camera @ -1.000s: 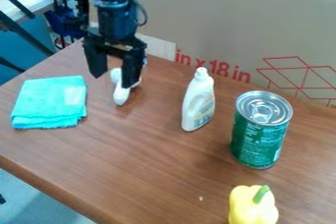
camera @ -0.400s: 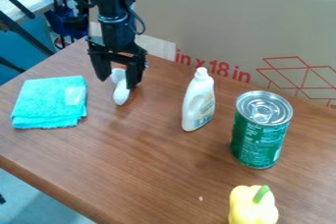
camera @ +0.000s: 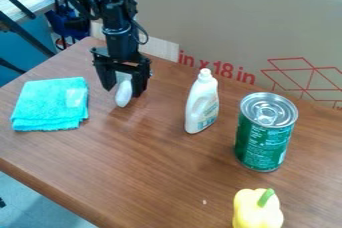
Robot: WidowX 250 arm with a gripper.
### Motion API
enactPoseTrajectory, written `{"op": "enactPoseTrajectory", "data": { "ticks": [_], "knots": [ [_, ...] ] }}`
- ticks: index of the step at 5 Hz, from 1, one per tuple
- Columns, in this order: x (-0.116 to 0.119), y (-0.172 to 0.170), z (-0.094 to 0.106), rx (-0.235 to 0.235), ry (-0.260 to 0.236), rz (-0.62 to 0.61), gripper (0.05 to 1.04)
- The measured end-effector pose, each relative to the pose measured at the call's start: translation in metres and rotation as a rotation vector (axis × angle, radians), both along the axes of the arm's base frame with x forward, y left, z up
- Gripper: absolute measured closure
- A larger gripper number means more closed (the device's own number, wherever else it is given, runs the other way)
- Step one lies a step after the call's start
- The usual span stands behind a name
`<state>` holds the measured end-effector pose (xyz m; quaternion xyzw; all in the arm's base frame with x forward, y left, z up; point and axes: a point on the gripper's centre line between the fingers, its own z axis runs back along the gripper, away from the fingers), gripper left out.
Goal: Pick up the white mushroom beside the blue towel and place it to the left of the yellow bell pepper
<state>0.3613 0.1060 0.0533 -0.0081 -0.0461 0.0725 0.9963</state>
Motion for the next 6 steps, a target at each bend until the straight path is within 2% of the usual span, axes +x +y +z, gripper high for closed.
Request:
{"op": "enactPoseTrajectory", "data": {
  "ticks": [1, 2, 3, 4, 5, 6],
  "knots": [
    [0.0, 0.004, -0.012, -0.012, 0.03, 0.019, 0.081],
    [0.002, 0.006, -0.022, -0.032, 0.03, 0.035, 0.121],
    [0.006, 0.005, -0.022, -0.031, 0.008, 0.045, 0.397],
    [-0.004, -0.007, -0.015, -0.018, 0.007, 0.069, 0.66],
    [-0.013, -0.024, 0.012, 0.0, -0.024, 0.029, 0.752],
    [-0.026, -0.045, 0.031, 0.011, -0.031, 0.01, 0.759]
  ]
}}
